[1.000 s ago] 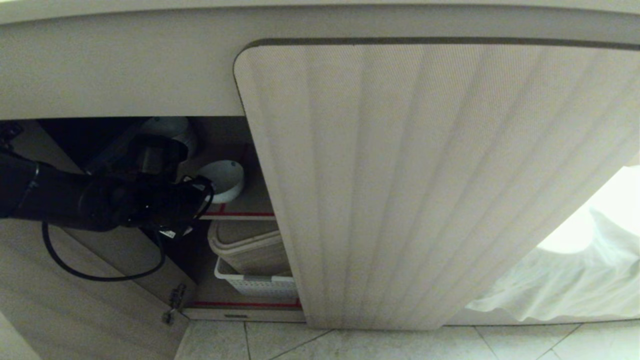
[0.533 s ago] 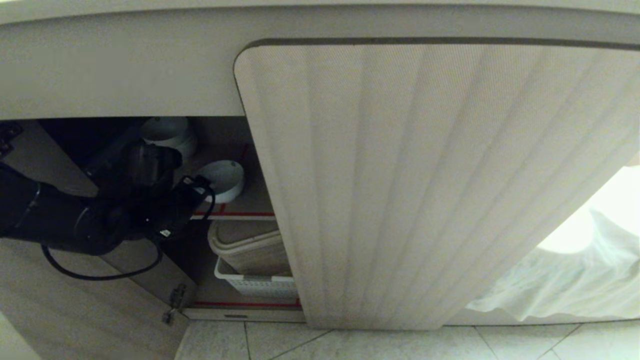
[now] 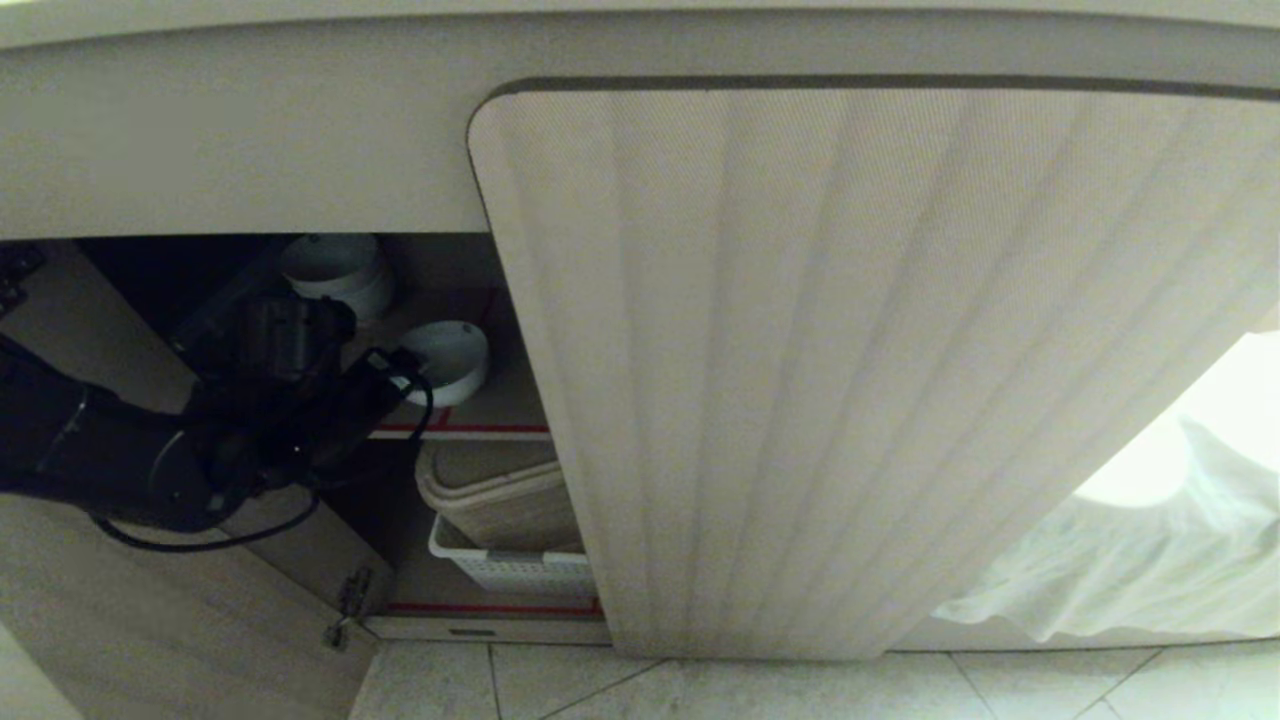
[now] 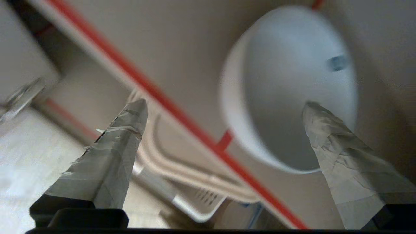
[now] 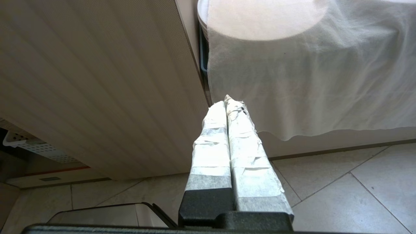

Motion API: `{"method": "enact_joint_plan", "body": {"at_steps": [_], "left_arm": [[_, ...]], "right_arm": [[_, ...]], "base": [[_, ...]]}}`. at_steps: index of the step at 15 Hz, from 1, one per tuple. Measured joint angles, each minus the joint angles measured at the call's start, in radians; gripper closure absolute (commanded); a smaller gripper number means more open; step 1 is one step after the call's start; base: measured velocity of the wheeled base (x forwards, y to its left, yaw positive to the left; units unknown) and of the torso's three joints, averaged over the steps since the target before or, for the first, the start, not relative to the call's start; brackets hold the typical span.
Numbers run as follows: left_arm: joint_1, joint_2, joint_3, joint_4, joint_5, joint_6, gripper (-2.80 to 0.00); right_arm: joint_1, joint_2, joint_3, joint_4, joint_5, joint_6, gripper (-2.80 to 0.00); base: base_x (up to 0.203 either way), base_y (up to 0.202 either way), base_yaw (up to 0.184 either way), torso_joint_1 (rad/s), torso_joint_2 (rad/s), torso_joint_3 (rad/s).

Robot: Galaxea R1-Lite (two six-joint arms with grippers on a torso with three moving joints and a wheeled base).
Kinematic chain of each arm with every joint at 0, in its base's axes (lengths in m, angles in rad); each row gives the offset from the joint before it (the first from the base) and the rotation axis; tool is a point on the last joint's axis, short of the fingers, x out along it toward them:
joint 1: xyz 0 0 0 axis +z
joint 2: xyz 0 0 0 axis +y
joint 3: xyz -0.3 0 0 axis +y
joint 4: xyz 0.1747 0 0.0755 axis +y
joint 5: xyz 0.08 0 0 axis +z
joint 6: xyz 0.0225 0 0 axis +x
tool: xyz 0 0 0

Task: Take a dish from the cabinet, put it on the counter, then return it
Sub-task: Close the cabinet door

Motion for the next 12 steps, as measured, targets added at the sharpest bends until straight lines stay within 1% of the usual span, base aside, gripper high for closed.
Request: {"method": "enact_joint_plan", "body": {"at_steps": [2,4,9,10,12], "left_arm": [[0.000,0.003,0.018,-0.098,0.000,0.044,-2.80],[-0.001,0.009,0.033,-0.171,0.001,0.069,-2.80],[-0.004,0.014,0.059,-0.240,0.006,0.071,-2.80],[-0.005,0.017,0.065,-0.263,0.007,0.079,-2.80],[-0.005,0.024,0.089,-0.316,0.006,0.117,-2.80]], "right_arm": [[0.000,0.000,0.000,0.000,0.000,0.000,0.00],[0.000,0.000,0.000,0.000,0.000,0.000,0.00],[0.000,0.000,0.000,0.000,0.000,0.000,0.00],[0.000,0.000,0.000,0.000,0.000,0.000,0.00],[0.000,0.000,0.000,0.000,0.000,0.000,0.00]], "base": [[0.000,0.000,0.000,0.000,0.00,0.000],[0.000,0.000,0.000,0.000,0.00,0.000],[0.000,0.000,0.000,0.000,0.00,0.000],[0.000,0.000,0.000,0.000,0.00,0.000],[0.000,0.000,0.000,0.000,0.00,0.000]]}}
